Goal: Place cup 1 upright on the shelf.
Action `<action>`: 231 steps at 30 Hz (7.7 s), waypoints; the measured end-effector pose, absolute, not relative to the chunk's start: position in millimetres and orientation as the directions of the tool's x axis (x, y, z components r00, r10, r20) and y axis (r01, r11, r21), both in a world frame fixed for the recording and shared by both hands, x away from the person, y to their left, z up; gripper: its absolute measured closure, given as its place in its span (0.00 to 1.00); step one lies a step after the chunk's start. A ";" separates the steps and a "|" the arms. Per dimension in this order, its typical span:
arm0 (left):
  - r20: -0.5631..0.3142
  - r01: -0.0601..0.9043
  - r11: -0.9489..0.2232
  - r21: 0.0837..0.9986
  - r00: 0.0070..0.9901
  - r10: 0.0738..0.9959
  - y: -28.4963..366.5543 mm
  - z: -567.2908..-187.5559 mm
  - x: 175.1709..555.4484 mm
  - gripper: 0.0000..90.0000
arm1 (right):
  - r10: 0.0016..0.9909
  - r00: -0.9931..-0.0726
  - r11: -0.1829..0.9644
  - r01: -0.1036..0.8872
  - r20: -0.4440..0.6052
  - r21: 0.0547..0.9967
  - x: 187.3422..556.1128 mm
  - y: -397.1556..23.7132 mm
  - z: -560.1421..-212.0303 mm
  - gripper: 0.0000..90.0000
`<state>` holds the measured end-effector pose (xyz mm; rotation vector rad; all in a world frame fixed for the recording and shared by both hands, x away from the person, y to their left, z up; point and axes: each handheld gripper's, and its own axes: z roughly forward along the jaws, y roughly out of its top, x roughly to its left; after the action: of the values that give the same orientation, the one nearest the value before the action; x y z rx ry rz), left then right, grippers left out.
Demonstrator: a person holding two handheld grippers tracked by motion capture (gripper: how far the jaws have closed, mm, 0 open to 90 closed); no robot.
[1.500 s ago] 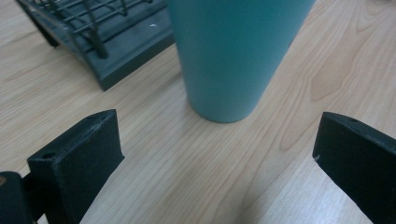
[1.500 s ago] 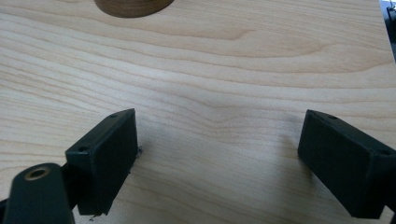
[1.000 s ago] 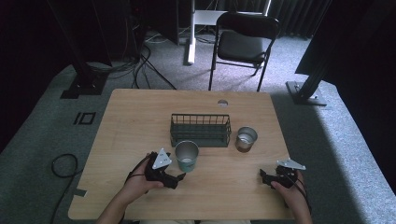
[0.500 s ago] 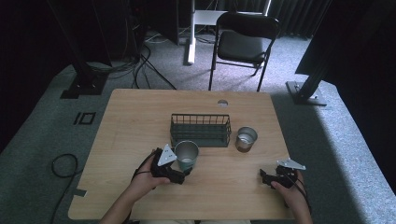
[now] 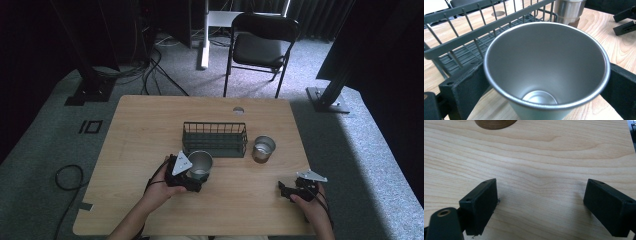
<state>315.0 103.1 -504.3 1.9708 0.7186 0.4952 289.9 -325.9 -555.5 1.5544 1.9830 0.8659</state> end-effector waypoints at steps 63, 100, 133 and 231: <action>0.030 0.186 -0.270 0.945 0.772 0.635 80.8 -441.4 321.6 0.15 | 0.969 -0.245 0.140 0.669 0.040 0.730 289.8 -328.4 -555.3 0.13; -0.018 0.152 -0.079 0.985 0.550 0.835 84.0 -387.0 376.7 0.15 | 0.969 -0.245 0.136 0.669 0.043 0.730 289.8 -328.6 -555.2 0.13; 0.020 0.247 -0.092 0.965 0.280 0.960 65.3 -447.2 412.0 0.15 | 0.968 -0.250 0.153 0.669 0.026 0.727 288.8 -328.8 -555.4 0.13; 0.007 0.324 -0.165 0.932 0.437 0.899 104.1 -468.1 363.1 0.11 | 0.968 -0.250 0.163 0.669 0.013 0.725 288.9 -327.7 -555.6 0.13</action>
<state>363.1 104.1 -468.1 1.7130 1.0658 0.7370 288.9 -327.7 -555.6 1.5481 1.9870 0.8644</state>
